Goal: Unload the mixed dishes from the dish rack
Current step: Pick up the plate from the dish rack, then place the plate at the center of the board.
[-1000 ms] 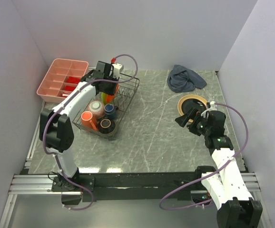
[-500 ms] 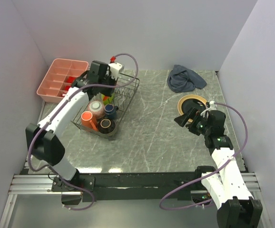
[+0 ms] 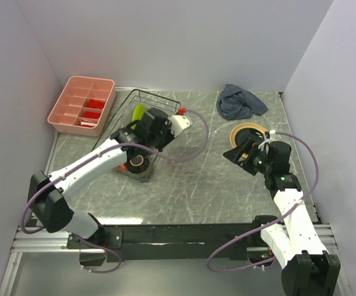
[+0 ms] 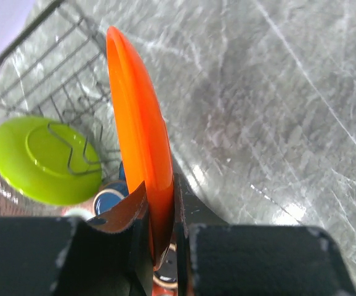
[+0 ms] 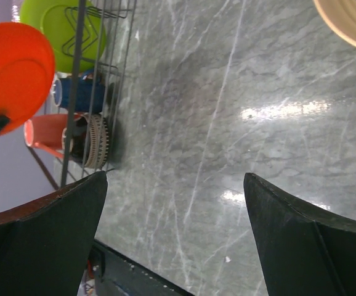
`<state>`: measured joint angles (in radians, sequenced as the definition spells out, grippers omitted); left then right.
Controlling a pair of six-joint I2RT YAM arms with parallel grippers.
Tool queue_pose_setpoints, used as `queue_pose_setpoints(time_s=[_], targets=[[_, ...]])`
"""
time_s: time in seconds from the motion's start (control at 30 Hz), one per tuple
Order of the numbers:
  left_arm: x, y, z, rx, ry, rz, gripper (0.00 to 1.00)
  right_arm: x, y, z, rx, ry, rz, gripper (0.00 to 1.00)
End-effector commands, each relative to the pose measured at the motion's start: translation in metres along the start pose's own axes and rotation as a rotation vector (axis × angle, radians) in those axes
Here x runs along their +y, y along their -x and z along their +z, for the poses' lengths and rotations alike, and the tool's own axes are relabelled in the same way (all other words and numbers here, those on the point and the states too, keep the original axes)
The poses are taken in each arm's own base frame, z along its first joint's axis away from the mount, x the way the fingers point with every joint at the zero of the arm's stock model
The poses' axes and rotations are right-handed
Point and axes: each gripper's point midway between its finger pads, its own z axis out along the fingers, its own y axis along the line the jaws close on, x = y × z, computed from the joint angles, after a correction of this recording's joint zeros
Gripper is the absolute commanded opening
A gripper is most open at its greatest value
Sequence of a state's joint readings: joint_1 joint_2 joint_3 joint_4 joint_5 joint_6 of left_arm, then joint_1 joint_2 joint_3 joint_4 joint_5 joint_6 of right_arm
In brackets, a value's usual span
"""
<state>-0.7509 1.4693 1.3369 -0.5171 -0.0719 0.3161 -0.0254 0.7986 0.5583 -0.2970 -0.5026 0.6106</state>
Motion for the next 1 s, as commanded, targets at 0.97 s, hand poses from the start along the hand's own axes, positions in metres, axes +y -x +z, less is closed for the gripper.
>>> queue_pose_setpoints(time_s=[0.97], targets=[[-0.157, 0.058, 0.021, -0.41, 0.285, 0.698, 0.06, 0.062, 0.019, -0.014, 0.067, 0.163, 0.06, 0.97]])
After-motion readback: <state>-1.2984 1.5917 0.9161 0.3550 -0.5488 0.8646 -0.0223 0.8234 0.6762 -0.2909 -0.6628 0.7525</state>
